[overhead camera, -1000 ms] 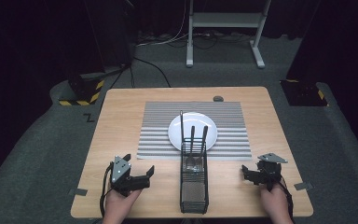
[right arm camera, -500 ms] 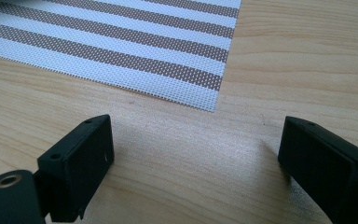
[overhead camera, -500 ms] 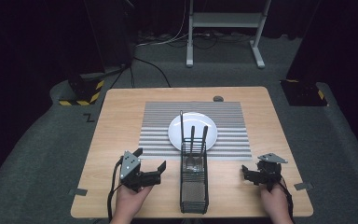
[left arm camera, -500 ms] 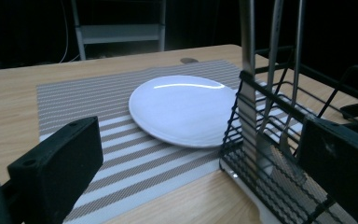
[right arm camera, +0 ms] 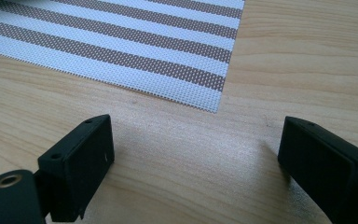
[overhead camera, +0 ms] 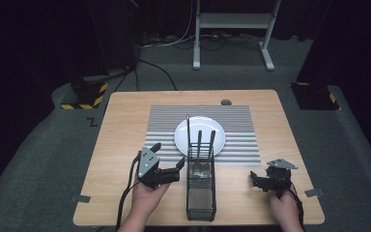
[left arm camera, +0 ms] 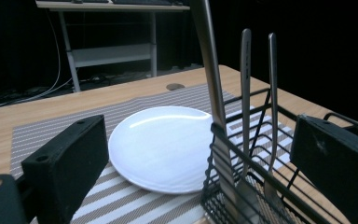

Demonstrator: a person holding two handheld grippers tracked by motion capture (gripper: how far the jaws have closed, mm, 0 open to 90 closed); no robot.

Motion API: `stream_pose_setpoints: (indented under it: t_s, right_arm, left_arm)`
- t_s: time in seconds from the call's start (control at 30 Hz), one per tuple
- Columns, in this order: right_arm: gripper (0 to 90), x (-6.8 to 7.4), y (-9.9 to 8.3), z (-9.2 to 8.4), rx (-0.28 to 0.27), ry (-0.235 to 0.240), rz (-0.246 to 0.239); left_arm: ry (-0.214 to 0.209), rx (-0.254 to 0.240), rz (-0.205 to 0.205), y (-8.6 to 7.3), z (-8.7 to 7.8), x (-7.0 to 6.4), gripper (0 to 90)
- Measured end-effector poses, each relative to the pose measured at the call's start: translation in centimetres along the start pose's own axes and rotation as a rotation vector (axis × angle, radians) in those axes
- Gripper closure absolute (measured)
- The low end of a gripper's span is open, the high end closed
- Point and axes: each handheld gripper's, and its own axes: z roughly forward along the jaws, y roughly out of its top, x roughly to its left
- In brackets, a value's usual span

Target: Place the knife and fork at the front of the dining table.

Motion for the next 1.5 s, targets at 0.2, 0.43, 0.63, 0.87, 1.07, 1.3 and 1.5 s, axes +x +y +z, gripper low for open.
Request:
stream_pose_setpoints:
  t_s: [0.2, 0.43, 0.63, 0.87, 1.07, 1.3, 1.5]
  right_arm:
    - [10.2, 0.0, 0.0, 0.0, -0.001, 0.001, -0.003]
    - [10.2, 0.0, 0.0, 0.0, -0.001, 0.002, -0.008]
    - [10.2, 0.0, 0.0, 0.0, -0.001, 0.002, -0.008]
    - [10.2, 0.0, 0.0, 0.0, -0.001, 0.002, -0.008]
    - [10.2, 0.0, 0.0, 0.0, 0.0, 0.002, -0.006]
    - [10.4, 0.0, 0.0, 0.0, -0.001, 0.002, -0.006]
    - [10.4, 0.0, 0.0, 0.0, -0.001, 0.005, -0.011]
  left_arm:
    - [-0.021, -0.021, -0.017, 0.7, 0.8, -0.3, 5.7]
    - [0.002, -0.011, -0.012, 0.7, 2.1, -0.5, 8.0]
    - [0.023, -0.002, -0.021, 0.8, 2.8, -0.4, 14.4]
    - [-0.007, -0.031, -0.025, 1.0, 3.5, -0.2, 15.0]
    - [-0.007, -0.051, -0.037, 1.3, 3.9, -0.2, 16.2]
    - [0.014, -0.053, -0.004, 1.2, 4.5, -1.0, 34.0]
    - [0.041, -0.056, 0.024, 0.8, 5.0, -1.7, 48.9]
